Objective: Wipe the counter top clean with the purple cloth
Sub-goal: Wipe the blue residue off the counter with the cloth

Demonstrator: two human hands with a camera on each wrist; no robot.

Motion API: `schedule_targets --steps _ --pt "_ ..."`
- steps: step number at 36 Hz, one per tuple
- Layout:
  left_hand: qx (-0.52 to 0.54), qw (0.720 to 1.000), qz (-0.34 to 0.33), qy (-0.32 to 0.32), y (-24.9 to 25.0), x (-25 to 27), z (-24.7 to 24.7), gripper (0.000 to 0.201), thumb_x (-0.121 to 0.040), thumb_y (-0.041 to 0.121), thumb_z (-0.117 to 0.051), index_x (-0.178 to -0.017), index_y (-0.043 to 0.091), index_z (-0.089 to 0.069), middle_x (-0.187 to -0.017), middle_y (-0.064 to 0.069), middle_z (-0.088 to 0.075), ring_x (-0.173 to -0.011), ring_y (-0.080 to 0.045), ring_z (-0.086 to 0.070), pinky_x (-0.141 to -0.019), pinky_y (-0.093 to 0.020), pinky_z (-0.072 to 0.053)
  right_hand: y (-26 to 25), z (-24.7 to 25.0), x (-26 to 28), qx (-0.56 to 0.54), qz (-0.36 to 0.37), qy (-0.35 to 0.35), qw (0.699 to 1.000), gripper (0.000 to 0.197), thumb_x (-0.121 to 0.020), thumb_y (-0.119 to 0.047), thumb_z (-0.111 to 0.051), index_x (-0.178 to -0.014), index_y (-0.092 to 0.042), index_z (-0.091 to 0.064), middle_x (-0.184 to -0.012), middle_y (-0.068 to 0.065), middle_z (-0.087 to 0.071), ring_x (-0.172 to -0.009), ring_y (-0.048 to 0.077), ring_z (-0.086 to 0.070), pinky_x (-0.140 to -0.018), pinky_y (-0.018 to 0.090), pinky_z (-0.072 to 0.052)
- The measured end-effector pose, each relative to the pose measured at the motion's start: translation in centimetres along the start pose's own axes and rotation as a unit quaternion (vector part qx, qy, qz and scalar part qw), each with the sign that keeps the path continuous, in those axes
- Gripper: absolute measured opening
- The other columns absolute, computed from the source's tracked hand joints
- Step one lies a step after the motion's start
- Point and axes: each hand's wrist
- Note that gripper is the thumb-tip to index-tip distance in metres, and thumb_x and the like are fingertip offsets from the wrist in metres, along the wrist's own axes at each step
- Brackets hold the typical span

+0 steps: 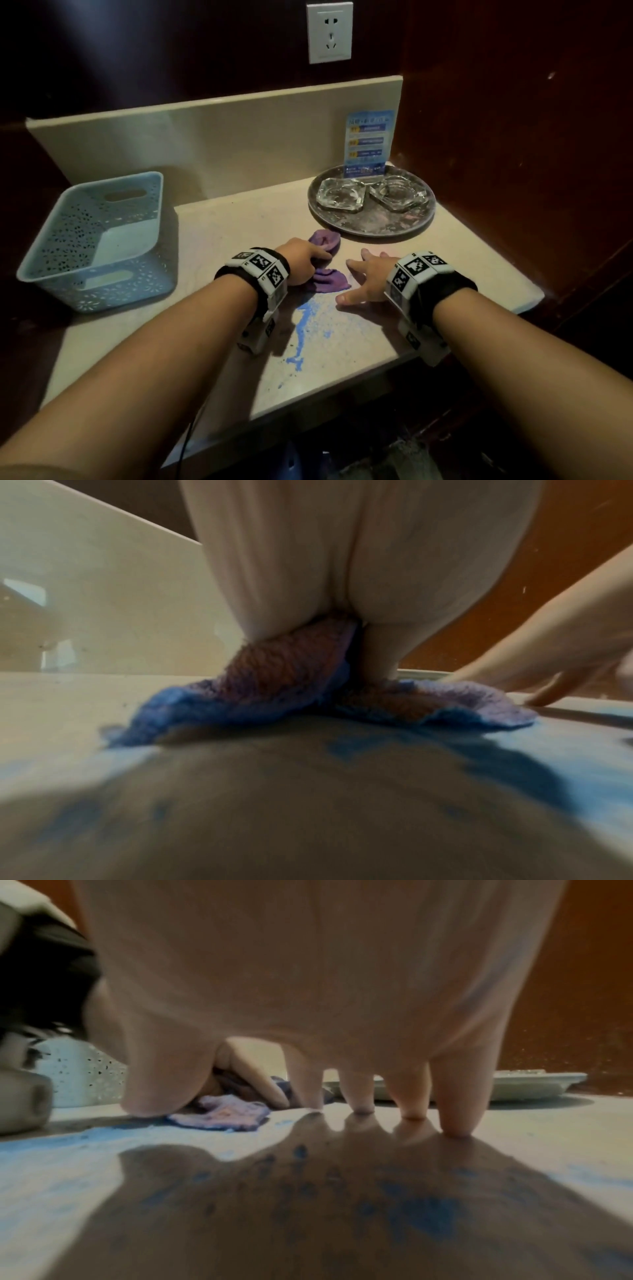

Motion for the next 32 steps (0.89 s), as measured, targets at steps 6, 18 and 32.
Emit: schedule_targets --steps 6,18,32 --pt "0.025 0.999 -0.006 -0.026 0.8 1.9 -0.4 0.048 -0.087 0.001 -0.047 -0.127 0.025 -0.059 -0.141 -0.004 -0.051 -0.129 -0.021 -0.047 -0.107 -0.027 -0.034 -0.4 -0.1 0.3 -0.030 0.015 0.027 0.999 0.112 -0.074 -0.069 -0.062 -0.152 -0.026 0.007 -0.160 0.011 -0.007 -0.143 0.038 -0.019 -0.112 0.046 -0.023" --pt "0.037 0.999 -0.006 -0.032 2.3 4.3 -0.5 0.048 -0.088 0.000 -0.044 -0.124 0.026 -0.061 -0.136 -0.003 -0.056 -0.123 -0.021 -0.051 -0.100 -0.024 -0.036 -0.9 0.2 0.1 0.066 -0.009 -0.019 0.998 0.107 -0.067 -0.083 -0.052 -0.151 -0.040 0.001 -0.160 0.010 0.010 -0.145 0.041 -0.007 -0.114 0.055 -0.014" --pt "0.056 0.991 0.112 0.038 -1.3 6.5 0.0 0.037 -0.094 0.005 -0.047 -0.128 0.015 -0.058 -0.140 -0.001 -0.052 -0.128 -0.019 -0.048 -0.095 -0.021 -0.033 -0.4 0.1 0.5 0.103 0.011 0.000 0.995 0.117 -0.058 -0.090 -0.050 -0.151 -0.038 -0.001 -0.160 0.010 0.006 -0.144 0.038 -0.013 -0.112 0.053 -0.019"
Point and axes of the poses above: each hand's wrist, its own x-axis away from the middle knuckle, its own z-axis out of the back of the hand, y = z × x
